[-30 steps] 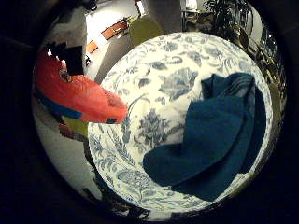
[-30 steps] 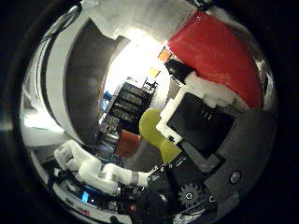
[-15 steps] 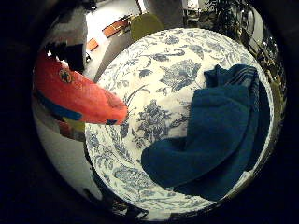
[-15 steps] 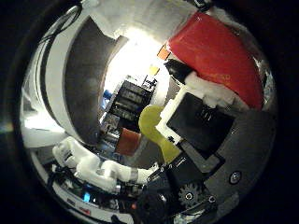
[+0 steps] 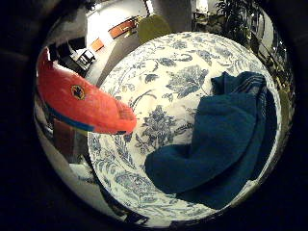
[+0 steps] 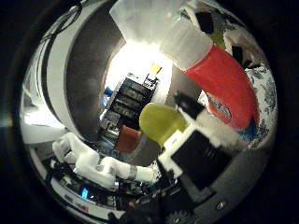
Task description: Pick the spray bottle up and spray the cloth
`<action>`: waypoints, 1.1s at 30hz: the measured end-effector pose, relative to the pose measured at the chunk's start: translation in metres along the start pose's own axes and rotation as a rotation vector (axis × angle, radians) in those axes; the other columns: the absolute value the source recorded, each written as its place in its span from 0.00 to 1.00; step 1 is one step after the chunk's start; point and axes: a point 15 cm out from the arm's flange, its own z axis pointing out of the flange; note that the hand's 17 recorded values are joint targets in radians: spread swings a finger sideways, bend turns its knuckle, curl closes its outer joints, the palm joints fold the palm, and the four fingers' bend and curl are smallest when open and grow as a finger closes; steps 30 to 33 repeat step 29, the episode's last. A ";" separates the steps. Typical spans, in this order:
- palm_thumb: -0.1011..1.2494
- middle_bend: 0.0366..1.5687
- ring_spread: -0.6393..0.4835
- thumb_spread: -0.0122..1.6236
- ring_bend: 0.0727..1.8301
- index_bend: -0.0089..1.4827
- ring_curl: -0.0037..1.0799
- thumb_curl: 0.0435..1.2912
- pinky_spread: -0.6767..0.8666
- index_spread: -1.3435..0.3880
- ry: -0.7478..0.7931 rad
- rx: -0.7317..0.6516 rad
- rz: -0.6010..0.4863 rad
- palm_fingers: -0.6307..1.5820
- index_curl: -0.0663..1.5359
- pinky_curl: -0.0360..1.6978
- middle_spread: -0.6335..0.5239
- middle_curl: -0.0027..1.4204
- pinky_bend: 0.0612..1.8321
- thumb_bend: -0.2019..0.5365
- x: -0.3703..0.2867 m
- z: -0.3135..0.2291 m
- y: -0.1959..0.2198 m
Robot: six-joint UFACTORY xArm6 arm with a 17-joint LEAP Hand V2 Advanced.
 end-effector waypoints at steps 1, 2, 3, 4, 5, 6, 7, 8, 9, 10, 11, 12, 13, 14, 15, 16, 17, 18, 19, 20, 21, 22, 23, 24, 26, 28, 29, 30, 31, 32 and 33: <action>0.64 0.58 0.45 0.62 0.59 0.21 0.48 0.36 0.27 0.59 0.005 0.002 0.000 0.38 0.43 0.38 0.41 0.40 0.58 0.23 0.002 -0.002 0.000; 0.63 0.57 0.45 0.62 0.57 0.21 0.46 0.36 0.30 0.60 0.009 0.002 -0.001 0.37 0.42 0.38 0.41 0.39 0.58 0.23 0.003 -0.004 0.000; 0.63 0.55 0.45 0.62 0.55 0.21 0.45 0.35 0.33 0.60 0.013 0.003 0.000 0.37 0.42 0.37 0.42 0.38 0.57 0.24 0.005 -0.005 0.000; 0.62 0.53 0.45 0.62 0.55 0.21 0.45 0.34 0.34 0.61 0.020 0.006 -0.003 0.36 0.41 0.37 0.43 0.38 0.58 0.23 0.007 -0.010 -0.001; 0.62 0.52 0.45 0.62 0.54 0.21 0.44 0.34 0.35 0.61 0.026 0.010 -0.005 0.36 0.41 0.37 0.43 0.38 0.58 0.23 0.009 -0.013 -0.002; 0.61 0.50 0.45 0.62 0.55 0.20 0.45 0.33 0.36 0.62 0.030 0.011 -0.007 0.36 0.40 0.37 0.45 0.37 0.59 0.23 0.010 -0.015 -0.002; 0.61 0.49 0.45 0.62 0.55 0.19 0.45 0.33 0.36 0.62 0.037 0.009 -0.009 0.36 0.39 0.38 0.45 0.37 0.60 0.24 0.012 -0.017 -0.001; 0.60 0.48 0.45 0.62 0.55 0.18 0.45 0.32 0.36 0.62 0.043 0.009 -0.011 0.36 0.39 0.38 0.45 0.37 0.60 0.23 0.014 -0.020 -0.001; 0.60 0.46 0.45 0.62 0.55 0.18 0.45 0.32 0.36 0.62 0.050 0.009 -0.012 0.36 0.38 0.38 0.47 0.36 0.60 0.23 0.016 -0.023 -0.001; 0.59 0.45 0.46 0.62 0.54 0.19 0.45 0.31 0.36 0.63 0.057 0.010 -0.012 0.35 0.38 0.38 0.47 0.36 0.60 0.23 0.018 -0.026 0.000; 0.59 0.45 0.47 0.62 0.53 0.19 0.44 0.31 0.37 0.63 0.057 0.006 -0.009 0.35 0.38 0.38 0.47 0.36 0.59 0.23 0.020 -0.026 0.003; 0.59 0.44 0.48 0.63 0.51 0.19 0.44 0.31 0.38 0.63 0.057 0.001 -0.004 0.35 0.37 0.38 0.48 0.35 0.59 0.24 0.021 -0.027 0.007; 0.59 0.44 0.48 0.63 0.50 0.19 0.43 0.30 0.39 0.63 0.056 -0.003 0.003 0.35 0.37 0.38 0.49 0.35 0.59 0.24 0.022 -0.028 0.012; 0.58 0.43 0.49 0.62 0.49 0.19 0.43 0.30 0.39 0.63 0.055 -0.007 0.007 0.35 0.37 0.38 0.49 0.35 0.59 0.23 0.022 -0.029 0.017; 0.58 0.42 0.50 0.62 0.49 0.19 0.42 0.30 0.40 0.63 0.057 -0.012 0.008 0.35 0.37 0.38 0.49 0.34 0.59 0.24 0.022 -0.030 0.021; 0.58 0.42 0.50 0.62 0.48 0.18 0.42 0.29 0.40 0.63 0.060 -0.019 0.007 0.35 0.36 0.38 0.50 0.34 0.58 0.24 0.023 -0.031 0.025; 0.58 0.41 0.51 0.62 0.48 0.18 0.42 0.29 0.41 0.63 0.067 -0.022 0.006 0.36 0.36 0.38 0.50 0.34 0.58 0.24 0.024 -0.035 0.030; 0.58 0.41 0.51 0.62 0.48 0.18 0.42 0.29 0.41 0.63 0.074 -0.023 0.006 0.36 0.36 0.38 0.50 0.34 0.57 0.24 0.025 -0.038 0.034; 0.58 0.40 0.51 0.62 0.48 0.18 0.42 0.29 0.41 0.63 0.083 -0.021 0.008 0.36 0.35 0.38 0.50 0.34 0.57 0.24 0.027 -0.043 0.037; 0.58 0.40 0.51 0.62 0.47 0.17 0.41 0.29 0.41 0.63 0.091 -0.019 0.011 0.36 0.35 0.38 0.50 0.33 0.57 0.24 0.029 -0.048 0.040; 0.58 0.39 0.50 0.62 0.47 0.17 0.41 0.28 0.41 0.63 0.099 -0.016 0.013 0.37 0.35 0.38 0.50 0.33 0.57 0.24 0.031 -0.052 0.043; 0.58 0.39 0.50 0.62 0.47 0.17 0.41 0.28 0.41 0.63 0.107 -0.015 0.014 0.37 0.35 0.38 0.50 0.33 0.57 0.24 0.033 -0.056 0.046; 0.58 0.39 0.50 0.62 0.47 0.17 0.41 0.28 0.40 0.63 0.116 -0.013 0.014 0.37 0.35 0.38 0.50 0.33 0.57 0.24 0.034 -0.060 0.049; 0.58 0.38 0.50 0.62 0.47 0.16 0.42 0.28 0.40 0.63 0.120 -0.015 0.014 0.37 0.34 0.38 0.50 0.33 0.57 0.24 0.035 -0.064 0.052; 0.58 0.38 0.50 0.62 0.47 0.16 0.41 0.28 0.40 0.63 0.119 -0.012 0.019 0.38 0.34 0.38 0.50 0.33 0.57 0.24 0.035 -0.072 0.054; 0.58 0.37 0.50 0.62 0.47 0.17 0.41 0.28 0.40 0.63 0.113 -0.010 0.031 0.38 0.34 0.38 0.50 0.32 0.56 0.24 0.036 -0.079 0.057; 0.58 0.37 0.50 0.62 0.46 0.17 0.41 0.28 0.40 0.63 0.114 -0.009 0.037 0.38 0.34 0.38 0.50 0.32 0.56 0.24 0.038 -0.084 0.059; 0.58 0.37 0.50 0.62 0.46 0.17 0.41 0.28 0.40 0.63 0.114 -0.009 0.037 0.38 0.34 0.38 0.50 0.32 0.56 0.24 0.038 -0.084 0.059; 0.58 0.37 0.50 0.62 0.46 0.17 0.41 0.28 0.40 0.63 0.114 -0.009 0.037 0.38 0.34 0.38 0.50 0.32 0.56 0.24 0.038 -0.084 0.059; 0.58 0.37 0.50 0.62 0.46 0.17 0.41 0.28 0.40 0.63 0.114 -0.009 0.037 0.38 0.34 0.38 0.50 0.32 0.56 0.24 0.038 -0.084 0.059; 0.58 0.37 0.50 0.62 0.46 0.17 0.41 0.28 0.40 0.63 0.114 -0.009 0.037 0.38 0.34 0.38 0.50 0.32 0.56 0.24 0.038 -0.084 0.059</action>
